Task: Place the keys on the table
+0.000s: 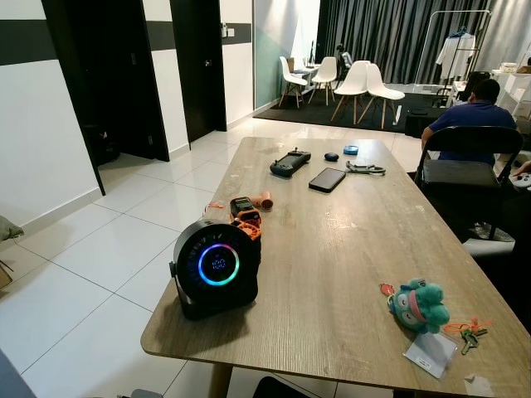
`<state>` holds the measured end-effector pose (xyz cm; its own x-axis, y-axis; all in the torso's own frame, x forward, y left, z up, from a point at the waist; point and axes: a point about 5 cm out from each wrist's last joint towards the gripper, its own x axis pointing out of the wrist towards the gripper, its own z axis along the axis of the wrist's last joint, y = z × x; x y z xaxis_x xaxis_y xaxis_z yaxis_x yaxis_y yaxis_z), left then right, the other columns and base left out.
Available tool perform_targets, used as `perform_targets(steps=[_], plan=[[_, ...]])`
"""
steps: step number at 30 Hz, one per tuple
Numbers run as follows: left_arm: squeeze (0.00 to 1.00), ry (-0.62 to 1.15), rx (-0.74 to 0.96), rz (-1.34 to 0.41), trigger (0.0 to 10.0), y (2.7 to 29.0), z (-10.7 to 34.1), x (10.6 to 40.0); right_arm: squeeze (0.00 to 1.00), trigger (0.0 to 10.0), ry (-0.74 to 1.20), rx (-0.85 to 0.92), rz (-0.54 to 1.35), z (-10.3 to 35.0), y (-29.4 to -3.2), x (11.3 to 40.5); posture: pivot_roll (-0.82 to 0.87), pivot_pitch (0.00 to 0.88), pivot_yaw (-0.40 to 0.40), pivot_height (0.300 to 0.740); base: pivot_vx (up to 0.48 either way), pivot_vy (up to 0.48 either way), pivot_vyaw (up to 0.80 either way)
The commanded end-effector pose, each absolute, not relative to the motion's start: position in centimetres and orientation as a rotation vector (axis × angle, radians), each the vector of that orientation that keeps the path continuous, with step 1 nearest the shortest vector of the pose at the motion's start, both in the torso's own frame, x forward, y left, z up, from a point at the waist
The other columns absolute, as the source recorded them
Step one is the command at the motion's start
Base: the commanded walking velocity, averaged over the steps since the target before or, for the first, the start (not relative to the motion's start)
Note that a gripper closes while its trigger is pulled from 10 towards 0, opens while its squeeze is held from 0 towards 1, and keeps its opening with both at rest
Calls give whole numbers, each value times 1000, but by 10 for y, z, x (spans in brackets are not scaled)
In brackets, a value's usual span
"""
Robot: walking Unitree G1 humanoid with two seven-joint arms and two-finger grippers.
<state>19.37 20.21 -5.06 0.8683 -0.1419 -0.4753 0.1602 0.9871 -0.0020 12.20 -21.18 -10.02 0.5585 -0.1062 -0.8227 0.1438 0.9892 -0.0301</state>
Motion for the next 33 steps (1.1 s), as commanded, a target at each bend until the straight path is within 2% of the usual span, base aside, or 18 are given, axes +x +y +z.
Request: perform_targets(steps=[1, 33], plan=[[0, 494, 37, -144, 10000, 207, -51, 190, 0, 10000, 968, 45, -154, -100, -214, 120, 31, 47, 15, 740, 0, 0, 0], [0, 496, 37, -164, 10000, 206, -52, 187, 0, 10000, 968, 47, -158, -101, -215, 117, 34, 52, 15, 740, -276, 0, 0]])
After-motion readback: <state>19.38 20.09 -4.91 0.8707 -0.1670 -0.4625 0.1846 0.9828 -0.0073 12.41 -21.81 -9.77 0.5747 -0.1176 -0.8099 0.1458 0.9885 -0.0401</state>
